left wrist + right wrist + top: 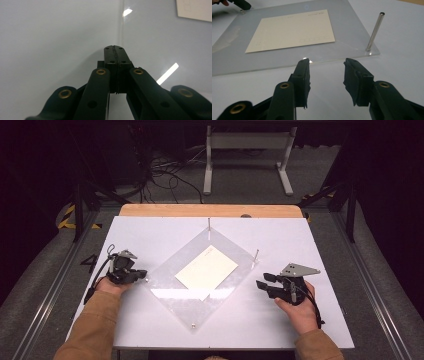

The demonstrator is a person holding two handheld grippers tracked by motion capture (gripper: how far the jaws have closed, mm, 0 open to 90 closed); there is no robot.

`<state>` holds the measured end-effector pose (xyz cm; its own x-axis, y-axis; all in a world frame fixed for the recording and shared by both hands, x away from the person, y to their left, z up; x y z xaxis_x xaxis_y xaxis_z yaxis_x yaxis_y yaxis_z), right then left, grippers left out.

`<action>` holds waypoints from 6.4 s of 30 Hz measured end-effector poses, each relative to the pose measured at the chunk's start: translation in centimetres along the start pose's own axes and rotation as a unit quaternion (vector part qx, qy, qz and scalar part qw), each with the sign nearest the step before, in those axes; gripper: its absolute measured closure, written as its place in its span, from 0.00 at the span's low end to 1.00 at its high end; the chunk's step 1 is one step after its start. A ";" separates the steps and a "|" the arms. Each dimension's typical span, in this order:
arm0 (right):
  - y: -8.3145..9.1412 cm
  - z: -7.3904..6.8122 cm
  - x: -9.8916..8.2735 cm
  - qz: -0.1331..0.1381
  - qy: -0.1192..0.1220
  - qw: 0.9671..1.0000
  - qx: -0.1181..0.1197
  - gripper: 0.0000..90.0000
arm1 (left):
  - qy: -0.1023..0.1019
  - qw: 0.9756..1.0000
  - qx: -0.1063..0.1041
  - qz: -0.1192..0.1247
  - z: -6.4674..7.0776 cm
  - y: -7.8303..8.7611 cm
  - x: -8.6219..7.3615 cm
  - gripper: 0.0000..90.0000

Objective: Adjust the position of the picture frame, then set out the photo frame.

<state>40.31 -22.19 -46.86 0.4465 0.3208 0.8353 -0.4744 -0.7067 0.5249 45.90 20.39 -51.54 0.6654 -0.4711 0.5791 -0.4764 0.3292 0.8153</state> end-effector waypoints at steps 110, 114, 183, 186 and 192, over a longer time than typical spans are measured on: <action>3.2 1.9 0.1 0.026 0.003 1.000 -0.013 0.82 | -0.222 0.962 -0.148 0.063 15.5 2.7 -3.0 0.92; 3.1 1.1 -0.3 0.015 0.013 1.000 0.002 0.82 | -0.241 0.954 -0.170 0.058 16.9 2.8 -3.0 0.92; 2.3 -3.9 0.0 -0.002 0.040 0.995 0.096 0.55 | -0.118 0.970 -0.118 0.179 12.9 4.7 -0.3 0.38; 1.9 -3.4 0.9 -0.007 0.048 0.995 0.085 0.55 | -0.101 0.971 -0.101 0.189 12.1 4.8 -0.1 0.37; 0.9 -1.5 3.5 -0.029 0.066 0.995 0.064 0.62 | -0.087 0.975 -0.076 0.189 10.8 4.5 -0.2 0.33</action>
<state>40.31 -20.80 -43.23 0.3629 0.4380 0.8224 -0.3465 -0.7559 0.5555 37.41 13.13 -48.08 0.3458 -0.4196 0.8392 -0.5694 0.6170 0.5432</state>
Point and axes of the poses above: each handheld gripper's, and its own axes: y roughly backward along the jaws, x roughly out of its top, z roughly to its right, the point moved 8 cm from there along -y, roughly forward along the jaws, and after that the axes turned 10 degrees about x, right-handed, at the moved point
